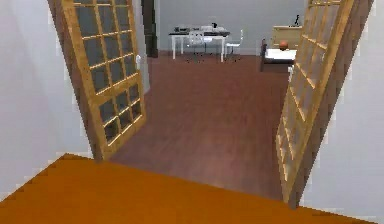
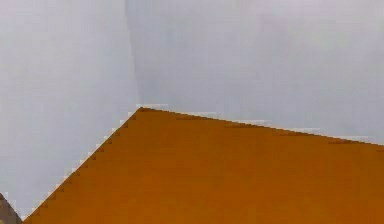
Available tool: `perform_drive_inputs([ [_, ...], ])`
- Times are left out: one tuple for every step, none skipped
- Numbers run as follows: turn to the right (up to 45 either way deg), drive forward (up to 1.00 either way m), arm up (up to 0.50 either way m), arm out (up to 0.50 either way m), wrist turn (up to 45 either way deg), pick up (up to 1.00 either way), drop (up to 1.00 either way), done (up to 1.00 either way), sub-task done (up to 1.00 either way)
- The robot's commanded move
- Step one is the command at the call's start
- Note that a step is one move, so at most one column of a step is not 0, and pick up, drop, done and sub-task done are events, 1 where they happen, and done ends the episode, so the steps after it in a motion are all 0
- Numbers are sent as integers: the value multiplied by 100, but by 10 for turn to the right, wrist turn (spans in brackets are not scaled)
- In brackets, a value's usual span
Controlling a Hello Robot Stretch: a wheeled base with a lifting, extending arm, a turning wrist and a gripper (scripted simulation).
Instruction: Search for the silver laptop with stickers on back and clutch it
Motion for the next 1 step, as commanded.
perform_drive_inputs([
  [0,100,0,0,0,0,0,0,0],
])
